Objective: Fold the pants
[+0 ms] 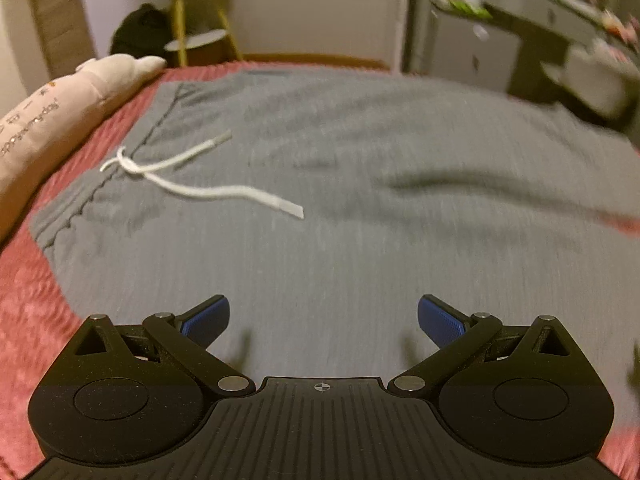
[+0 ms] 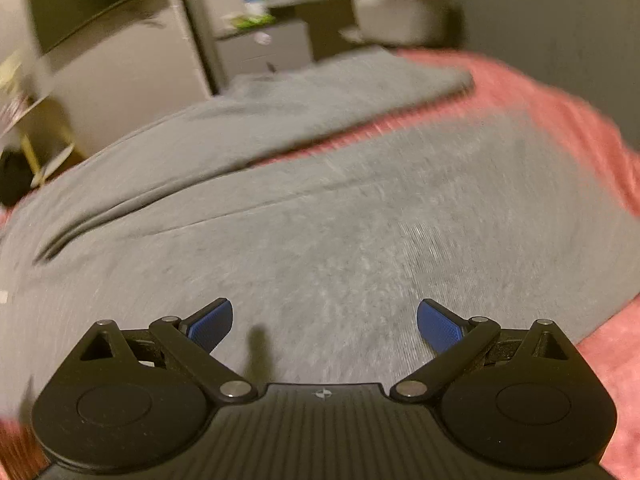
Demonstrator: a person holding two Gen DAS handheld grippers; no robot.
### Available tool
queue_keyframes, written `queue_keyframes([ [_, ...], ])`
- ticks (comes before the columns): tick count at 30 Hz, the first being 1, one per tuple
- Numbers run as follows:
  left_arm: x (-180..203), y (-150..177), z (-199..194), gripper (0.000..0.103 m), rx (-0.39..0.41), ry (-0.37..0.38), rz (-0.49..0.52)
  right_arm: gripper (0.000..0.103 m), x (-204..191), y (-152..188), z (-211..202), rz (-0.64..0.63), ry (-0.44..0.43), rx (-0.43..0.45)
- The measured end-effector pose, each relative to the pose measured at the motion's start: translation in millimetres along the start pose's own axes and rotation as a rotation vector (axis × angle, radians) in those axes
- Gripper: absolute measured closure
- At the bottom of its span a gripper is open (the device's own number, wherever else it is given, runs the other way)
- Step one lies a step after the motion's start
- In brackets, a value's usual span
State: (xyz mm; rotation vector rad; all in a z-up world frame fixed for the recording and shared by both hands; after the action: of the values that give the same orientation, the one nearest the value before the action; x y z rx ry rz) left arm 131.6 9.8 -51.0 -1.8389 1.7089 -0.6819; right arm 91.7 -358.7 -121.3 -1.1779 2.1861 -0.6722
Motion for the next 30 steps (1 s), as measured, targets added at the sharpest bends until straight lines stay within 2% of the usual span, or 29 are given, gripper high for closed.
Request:
queue_keyframes([
  [2,-4,-17,15,0.000,0.040,-0.028,-0.058,0.004,10,4,12,0.054,-0.018,-0.032],
  [5,-13,-33,38,0.000,0.099,-0.064,-0.114,0.004,14,4,19,0.063,-0.050,-0.038],
  [7,-23,-41,52,0.000,0.125,-0.086,-0.150,0.004,11,2,25,0.014,-0.045,-0.103],
  [9,-35,-45,64,0.000,0.150,-0.106,-0.186,0.004,0,-8,31,-0.075,-0.029,-0.229],
  [10,-42,-45,69,0.000,0.164,-0.120,-0.203,0.004,-4,-22,32,-0.082,-0.045,-0.245],
  [12,-56,-43,78,0.000,0.177,-0.161,-0.228,0.004,-14,-73,33,-0.033,-0.107,-0.148],
  [14,-66,-42,82,0.000,0.204,-0.203,-0.229,0.004,-23,-121,44,0.017,-0.122,-0.067],
  [16,-73,-41,83,0.000,0.236,-0.243,-0.222,0.004,-34,-170,71,0.068,-0.133,-0.014],
  [18,-76,-36,91,0.000,0.230,-0.262,-0.226,0.006,-41,-213,115,0.163,-0.108,0.006],
  [19,-78,-32,98,0.000,0.201,-0.272,-0.229,0.013,-43,-225,132,0.204,-0.098,0.005],
  [20,-78,-28,105,0.000,0.175,-0.280,-0.229,0.025,-46,-237,151,0.255,-0.087,0.004],
  [22,-74,-25,108,0.000,0.207,-0.303,-0.202,0.037,-56,-259,188,0.325,-0.053,0.014],
  [24,-72,-25,107,0.000,0.225,-0.321,-0.186,0.035,-67,-273,215,0.386,-0.035,0.013],
  [26,-72,-23,110,0.000,0.231,-0.323,-0.190,0.008,-74,-279,237,0.450,-0.040,0.014],
  [28,-74,-24,111,0.000,0.235,-0.319,-0.198,0.005,-84,-278,259,0.465,-0.009,-0.009],
  [30,-74,-22,111,0.000,0.241,-0.319,-0.201,0.005,-89,-271,279,0.408,0.084,-0.035],
])
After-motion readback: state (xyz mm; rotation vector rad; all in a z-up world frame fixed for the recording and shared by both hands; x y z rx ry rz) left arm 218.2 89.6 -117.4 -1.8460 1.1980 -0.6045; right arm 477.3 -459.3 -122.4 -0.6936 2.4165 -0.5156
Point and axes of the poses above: each gripper's, at about its wrist camera, not at the fingertips, and z roughly the way its jaws point, x to its right, y to its underside, the point moved 8 cm from there along z, roughly the way its jaws point, and after that the axes turned 4 degrees about x, right-handed, at the moved point
